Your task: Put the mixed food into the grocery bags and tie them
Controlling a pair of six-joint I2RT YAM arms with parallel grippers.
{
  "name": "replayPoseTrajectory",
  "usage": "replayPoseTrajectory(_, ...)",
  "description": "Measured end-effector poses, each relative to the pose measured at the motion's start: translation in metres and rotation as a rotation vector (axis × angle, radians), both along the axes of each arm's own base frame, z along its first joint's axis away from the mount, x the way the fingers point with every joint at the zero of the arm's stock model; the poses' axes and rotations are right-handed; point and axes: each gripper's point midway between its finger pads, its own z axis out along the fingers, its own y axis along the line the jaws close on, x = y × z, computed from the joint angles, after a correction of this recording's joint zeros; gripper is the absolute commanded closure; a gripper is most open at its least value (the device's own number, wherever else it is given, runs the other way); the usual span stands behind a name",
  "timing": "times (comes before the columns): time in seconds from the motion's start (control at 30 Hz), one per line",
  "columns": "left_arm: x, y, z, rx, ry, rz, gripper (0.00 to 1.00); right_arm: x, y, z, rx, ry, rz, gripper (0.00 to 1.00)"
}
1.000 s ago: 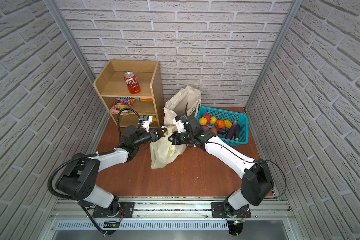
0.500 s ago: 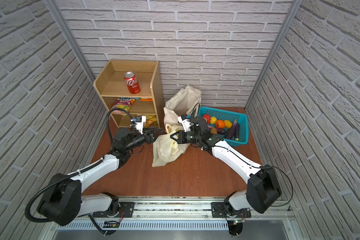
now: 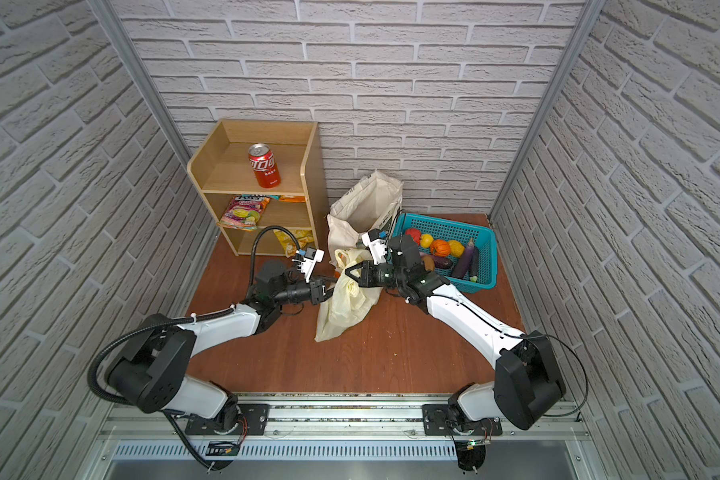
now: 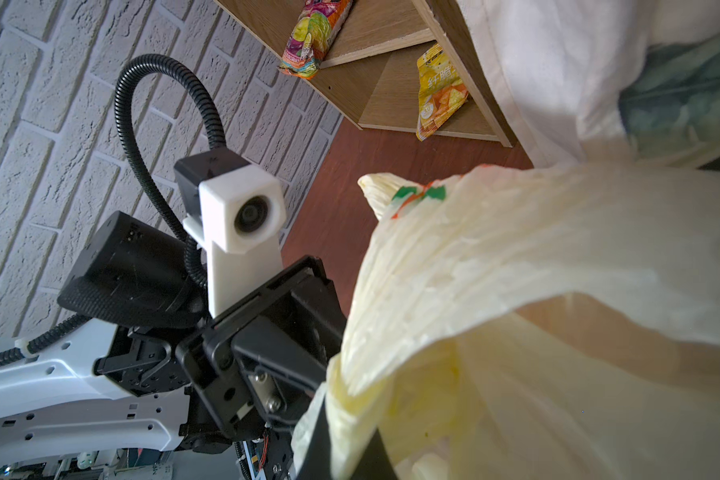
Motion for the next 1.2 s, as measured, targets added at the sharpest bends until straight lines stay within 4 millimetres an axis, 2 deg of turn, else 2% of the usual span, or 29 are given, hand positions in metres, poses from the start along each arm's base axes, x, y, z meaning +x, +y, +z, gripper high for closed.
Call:
replayPoseTrajectory(0.17,-0.024,-0.025,-0.004,-0.018,0.014,-0.107,0.90,0.001,-0.001,-0.003,0.002,-0.004,-0.005,0.88)
replayPoseTrajectory(0.27,-0.036,-0.039,-0.009,-0.016,0.024,-0.153,0.91,0.001,-0.002,-0.007,0.006,-0.003,-0.006,0.94)
replayPoseTrajectory(0.37,-0.038,-0.046,-0.017,-0.006,0.028,-0.154,0.90,0.001,-0.003,-0.009,0.029,0.000,-0.004,0.95)
replayPoseTrajectory(0.53,-0.031,-0.042,-0.029,0.004,0.010,-0.076,0.90,0.008,-0.018,-0.007,0.111,-0.013,0.001,0.95)
replayPoseTrajectory(0.7,-0.030,-0.025,-0.043,0.031,0.008,0.009,0.86,0.010,-0.033,0.016,0.214,-0.068,0.049,0.94)
replayPoseTrajectory(0.87,-0.027,-0.010,-0.025,0.007,-0.064,0.092,0.81,0.005,-0.036,0.039,0.356,-0.121,0.139,0.94)
replayPoseTrajectory(1.0,-0.025,0.008,-0.005,-0.021,-0.136,0.177,0.79,0.018,-0.035,0.043,0.481,-0.116,0.183,0.94)
replayPoseTrajectory(1.1,-0.021,0.028,0.015,-0.046,-0.198,0.257,0.66,0.029,-0.038,0.029,0.531,-0.062,0.176,0.95)
replayPoseTrajectory(1.2,-0.016,0.050,0.042,-0.062,-0.275,0.337,0.51,0.030,-0.040,0.023,0.553,-0.034,0.169,0.94)
